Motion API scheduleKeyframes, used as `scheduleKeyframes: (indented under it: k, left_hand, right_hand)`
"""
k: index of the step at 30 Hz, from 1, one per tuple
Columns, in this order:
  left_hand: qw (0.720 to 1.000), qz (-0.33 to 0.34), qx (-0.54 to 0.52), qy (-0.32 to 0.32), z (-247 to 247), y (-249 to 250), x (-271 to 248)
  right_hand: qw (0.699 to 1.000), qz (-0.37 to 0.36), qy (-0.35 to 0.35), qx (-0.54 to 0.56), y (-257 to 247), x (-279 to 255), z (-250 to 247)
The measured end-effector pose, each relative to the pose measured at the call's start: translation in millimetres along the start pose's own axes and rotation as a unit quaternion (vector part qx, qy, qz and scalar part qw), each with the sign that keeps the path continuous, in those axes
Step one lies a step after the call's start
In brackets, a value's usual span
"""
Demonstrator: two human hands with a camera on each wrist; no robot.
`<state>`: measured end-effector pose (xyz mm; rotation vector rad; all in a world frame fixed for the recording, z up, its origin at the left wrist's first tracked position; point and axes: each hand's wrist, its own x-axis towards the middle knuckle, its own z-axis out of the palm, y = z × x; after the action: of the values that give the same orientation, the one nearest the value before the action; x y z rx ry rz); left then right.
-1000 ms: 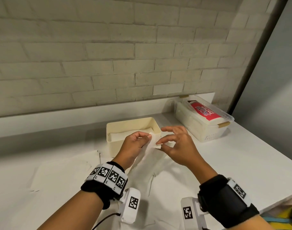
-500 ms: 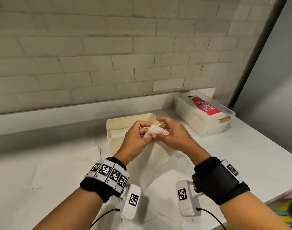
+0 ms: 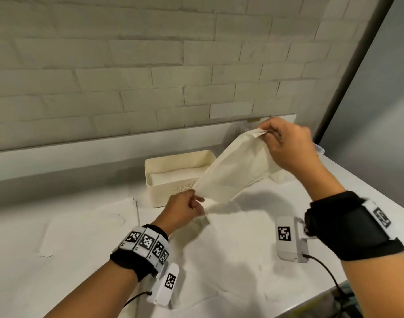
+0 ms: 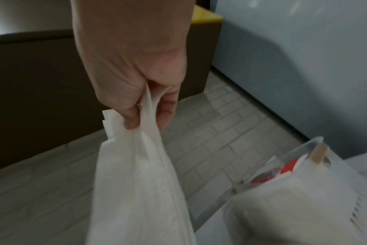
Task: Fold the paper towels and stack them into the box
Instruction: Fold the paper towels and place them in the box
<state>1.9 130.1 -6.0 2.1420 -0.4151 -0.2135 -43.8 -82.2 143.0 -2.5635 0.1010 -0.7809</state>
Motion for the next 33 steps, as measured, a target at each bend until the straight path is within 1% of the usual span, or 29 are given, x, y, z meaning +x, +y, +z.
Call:
scheduleKeyframes:
  k: [2,3,5,9,10,11,13,17,19,23,25,26,30,33]
  left_hand:
    - [0.995,0.021,0.055,-0.077,14.2,-9.5,-2.1]
    - [0.989,0.033,0.089,-0.117,22.7,-11.1,-2.9]
    - [0.965,0.055,0.169,-0.191,41.2,-7.3,-5.1]
    - [0.909,0.115,0.279,-0.286,70.2,11.6,-10.8]
    - [0.897,0.123,0.295,-0.304,75.4,14.1,-11.5]
    - [0.891,0.123,0.304,-0.313,78.4,15.1,-11.9]
    - [0.892,0.116,0.299,-0.318,81.3,14.7,-10.2]
    - [0.904,0.093,0.274,-0.316,82.2,15.2,-7.3]
    - [0.908,0.092,0.264,-0.312,82.7,16.6,-7.5]
    - [0.905,0.084,0.269,-0.318,82.5,19.1,-9.5]
    - [0.902,0.092,0.271,-0.322,78.6,20.5,-10.5]
    - [0.905,0.093,0.262,-0.321,74.9,21.2,-10.5]
    - [0.932,0.077,0.193,-0.295,48.7,25.1,-6.2]
    - [0.956,0.048,0.098,-0.271,30.4,24.5,-3.5]
  right_hand:
    - [1.000,0.012,0.014,-0.006,3.6,-1.1,-11.5]
    - [1.000,0.017,0.012,-0.008,5.1,-2.0,-15.7]
    - [0.999,0.022,-0.012,-0.021,8.1,-5.6,-19.2]
    - [0.997,0.054,-0.047,-0.028,15.4,-15.6,-17.4]
    - [0.997,0.062,-0.050,-0.026,17.5,-18.4,-16.9]
    - [0.996,0.066,-0.053,-0.027,18.7,-20.6,-16.3]
    - [0.995,0.069,-0.058,-0.032,20.0,-24.7,-16.7]
    - [0.996,0.068,-0.049,-0.027,22.5,-30.5,-19.0]
    - [0.996,0.067,-0.049,-0.021,24.4,-33.0,-19.2]
    - [0.995,0.079,-0.058,-0.014,29.6,-36.8,-20.2]
    - [0.993,0.095,-0.063,-0.012,32.0,-37.1,-22.3]
    - [0.993,0.101,-0.062,-0.011,33.0,-37.1,-24.2]
    - [0.994,0.094,-0.056,-0.012,32.5,-35.0,-33.3]
    - [0.993,0.092,-0.066,-0.016,29.5,-33.3,-35.0]
